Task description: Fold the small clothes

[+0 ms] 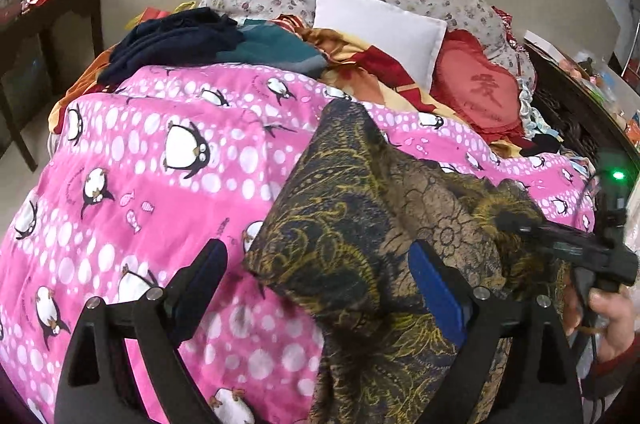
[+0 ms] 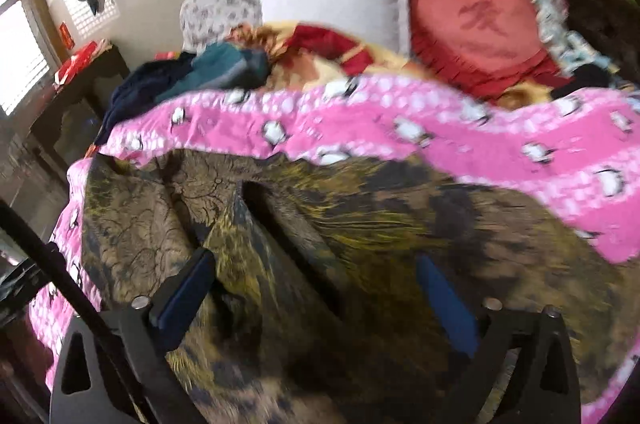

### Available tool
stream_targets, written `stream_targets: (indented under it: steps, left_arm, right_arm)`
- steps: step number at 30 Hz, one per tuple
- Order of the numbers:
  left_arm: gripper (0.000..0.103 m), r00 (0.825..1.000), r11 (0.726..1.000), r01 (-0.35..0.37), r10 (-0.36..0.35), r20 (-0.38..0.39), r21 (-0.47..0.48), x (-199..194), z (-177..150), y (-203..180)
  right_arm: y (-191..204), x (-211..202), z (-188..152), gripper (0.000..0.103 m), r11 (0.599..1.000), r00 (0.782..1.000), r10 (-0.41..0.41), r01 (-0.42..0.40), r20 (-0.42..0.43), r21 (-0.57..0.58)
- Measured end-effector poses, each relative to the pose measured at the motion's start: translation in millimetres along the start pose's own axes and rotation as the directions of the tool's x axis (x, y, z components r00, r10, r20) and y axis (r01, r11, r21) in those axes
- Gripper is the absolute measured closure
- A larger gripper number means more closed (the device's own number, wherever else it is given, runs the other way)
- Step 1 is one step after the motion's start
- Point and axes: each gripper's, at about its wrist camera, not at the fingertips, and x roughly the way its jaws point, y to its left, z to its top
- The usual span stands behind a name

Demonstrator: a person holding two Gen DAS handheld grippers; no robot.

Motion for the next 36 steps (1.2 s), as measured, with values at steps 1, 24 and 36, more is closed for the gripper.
stream_targets:
  steps: [1,24,36]
  left_arm:
    - [0.012,1.0,1.0,-0.007,0.007,0.007,0.006,-5,-1,2]
    - [0.011,0.999,0.997,-0.047,0.047,0.002,0.059,26,12,-48]
    - [0.011,0.983,0.983,-0.182,0.182,-0.004,0.03,71,35,-37]
  right_arm:
    - [4,0,1,0.089,0.999,1.0,-0.019,0.018,-0.003,-0.03]
    - [-129,-88,-39,0.091,0.924,0.918,-0.372,0.353,0.135,0.15]
    - [-158,-73,-50,0.089,0.921,0.93,-0.361,0.343,0.073,0.184]
